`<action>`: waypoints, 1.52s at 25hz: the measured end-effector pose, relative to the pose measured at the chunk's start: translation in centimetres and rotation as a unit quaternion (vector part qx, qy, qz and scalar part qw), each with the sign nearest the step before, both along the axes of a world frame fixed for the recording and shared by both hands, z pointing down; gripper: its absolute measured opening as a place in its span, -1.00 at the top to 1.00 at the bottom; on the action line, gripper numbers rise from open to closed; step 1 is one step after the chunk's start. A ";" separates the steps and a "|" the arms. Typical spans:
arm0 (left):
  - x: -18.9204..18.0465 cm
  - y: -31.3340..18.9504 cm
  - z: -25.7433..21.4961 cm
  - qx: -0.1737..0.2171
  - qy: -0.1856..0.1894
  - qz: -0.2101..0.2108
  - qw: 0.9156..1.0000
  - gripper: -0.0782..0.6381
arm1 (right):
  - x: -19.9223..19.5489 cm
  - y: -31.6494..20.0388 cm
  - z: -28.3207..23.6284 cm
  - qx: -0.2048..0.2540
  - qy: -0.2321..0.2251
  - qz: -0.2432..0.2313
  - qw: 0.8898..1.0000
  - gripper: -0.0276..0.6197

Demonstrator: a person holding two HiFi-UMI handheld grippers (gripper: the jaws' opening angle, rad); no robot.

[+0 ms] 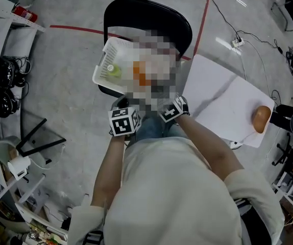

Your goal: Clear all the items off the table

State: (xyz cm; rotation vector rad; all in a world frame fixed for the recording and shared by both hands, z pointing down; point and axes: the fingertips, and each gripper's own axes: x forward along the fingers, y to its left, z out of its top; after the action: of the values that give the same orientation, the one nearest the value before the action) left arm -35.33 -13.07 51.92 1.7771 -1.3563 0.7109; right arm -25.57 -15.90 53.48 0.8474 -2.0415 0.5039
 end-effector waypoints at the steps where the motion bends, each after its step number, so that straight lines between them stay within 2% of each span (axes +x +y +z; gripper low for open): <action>1: -0.3 -0.1 0.2 -0.001 0.000 -0.004 1.000 0.76 | -0.5 -0.2 0.2 -0.003 -0.001 -0.003 1.000 0.92; 15: -4.1 -0.6 1.8 -0.011 0.002 -0.049 0.999 0.76 | -5.7 -0.9 3.2 -0.036 -0.004 -0.047 0.998 0.90; 16: -4.3 -0.6 1.8 -0.012 0.002 -0.051 0.999 0.76 | -6.0 -0.9 3.2 -0.038 -0.006 -0.051 0.998 0.76; 17: -4.4 -0.6 1.8 -0.013 0.002 -0.052 0.999 0.76 | -6.2 -0.8 3.3 -0.042 -0.009 -0.055 0.998 0.53; 18: -4.6 -0.7 1.8 -0.013 0.002 -0.053 0.999 0.76 | -6.4 -0.8 3.3 -0.044 -0.010 -0.058 0.997 0.48; 26: -4.5 -0.7 1.9 -0.010 0.003 -0.047 0.999 0.76 | -6.1 -0.5 3.3 -0.038 0.001 -0.056 0.998 0.64; 31: -3.9 -1.1 1.6 -0.005 0.004 -0.041 0.999 0.76 | -5.4 -0.6 3.0 -0.028 0.004 -0.050 0.998 0.91; 38: -3.5 -1.3 1.1 0.003 0.007 -0.031 0.999 0.76 | -4.9 -0.4 2.2 -0.019 0.005 -0.040 0.999 0.92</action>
State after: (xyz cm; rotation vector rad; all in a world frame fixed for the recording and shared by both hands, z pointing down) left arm -38.85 -14.37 53.04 1.7332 -1.3998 0.6613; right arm -30.49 -16.33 55.67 0.7407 -2.0409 0.4922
